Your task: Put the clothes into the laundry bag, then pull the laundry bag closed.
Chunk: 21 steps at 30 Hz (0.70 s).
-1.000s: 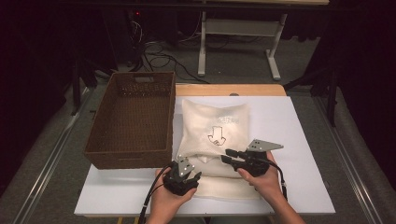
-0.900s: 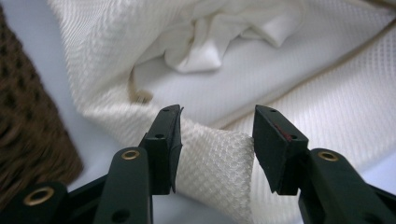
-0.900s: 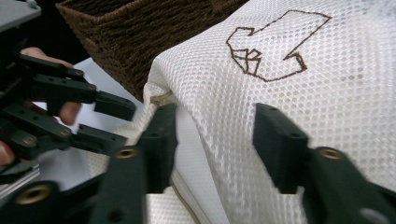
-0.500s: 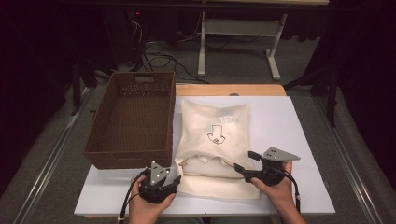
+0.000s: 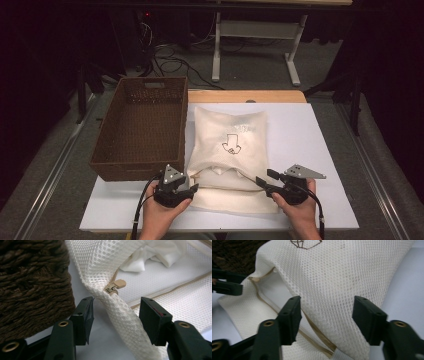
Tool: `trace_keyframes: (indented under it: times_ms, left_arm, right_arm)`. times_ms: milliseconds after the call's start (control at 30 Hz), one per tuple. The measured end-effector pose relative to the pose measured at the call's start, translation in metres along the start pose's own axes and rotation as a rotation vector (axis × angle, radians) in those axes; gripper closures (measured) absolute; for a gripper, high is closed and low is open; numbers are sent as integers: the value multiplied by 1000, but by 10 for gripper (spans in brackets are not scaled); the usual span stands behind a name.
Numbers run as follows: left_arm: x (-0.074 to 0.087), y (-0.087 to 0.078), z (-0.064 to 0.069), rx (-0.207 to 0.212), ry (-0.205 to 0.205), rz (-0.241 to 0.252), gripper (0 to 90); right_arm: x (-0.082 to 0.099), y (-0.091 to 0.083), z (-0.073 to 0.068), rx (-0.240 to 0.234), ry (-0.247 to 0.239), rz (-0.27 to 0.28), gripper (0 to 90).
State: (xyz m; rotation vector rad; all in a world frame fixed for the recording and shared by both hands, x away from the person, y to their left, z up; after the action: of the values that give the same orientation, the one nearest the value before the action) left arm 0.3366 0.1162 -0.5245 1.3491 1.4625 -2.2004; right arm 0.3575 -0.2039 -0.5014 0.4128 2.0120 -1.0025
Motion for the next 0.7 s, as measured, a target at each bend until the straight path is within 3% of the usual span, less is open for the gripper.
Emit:
trace_keyframes:
  times_ms: [33, 67, 133, 167, 233, 267, 300, 367, 567, 633, 700]
  left_arm:
    - [0, 0, -1, 29, 3, -1, 490]
    - [0, 0, -1, 29, 3, -1, 503]
    - [0, -1, -1, 38, 11, 0, 515]
    - [1, -1, -1, 47, 16, -7, 537]
    - [2, -1, -1, 51, 17, -11, 548]
    - [3, -1, -1, 47, 24, -19, 559]
    - [5, 0, 0, 27, 56, -39, 592]
    - [7, 0, 0, 24, 60, -46, 627]
    - [12, 1, -5, 56, 18, -60, 733]
    - [10, -2, -3, 45, 42, -42, 821]
    - [7, -5, 1, 49, 65, -22, 843]
  right_arm:
    - [0, -1, -3, -72, 25, 4, 575]
    - [0, -1, -3, -72, 25, 4, 575]
    - [1, -1, -9, -119, 35, 11, 595]
    - [1, 1, -18, -116, 3, 14, 611]
    - [1, 1, -23, -118, -10, 15, 612]
    - [1, 3, -28, -115, -29, 18, 611]
    - [0, 7, -36, -111, -49, 20, 596]
    - [-1, 12, -42, -85, -66, 19, 569]
    - [-2, 28, -61, -94, -76, -16, 483]
    - [-1, 36, -70, -111, -90, -40, 466]
    - [1, 43, -79, -156, -96, -71, 485]
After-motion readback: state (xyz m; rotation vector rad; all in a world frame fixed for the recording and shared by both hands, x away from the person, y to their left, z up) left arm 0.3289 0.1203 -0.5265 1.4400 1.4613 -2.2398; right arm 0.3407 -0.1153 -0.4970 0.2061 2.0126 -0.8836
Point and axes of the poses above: each handheld gripper's, and its own axes: y roughly forward along the jaws, x roughly out of its underside, z roughly to its right, the point moved 4 cm from there along y, roughly forward along the jaws, and after that the axes turned 8 degrees about y, right-handed, at the moved point
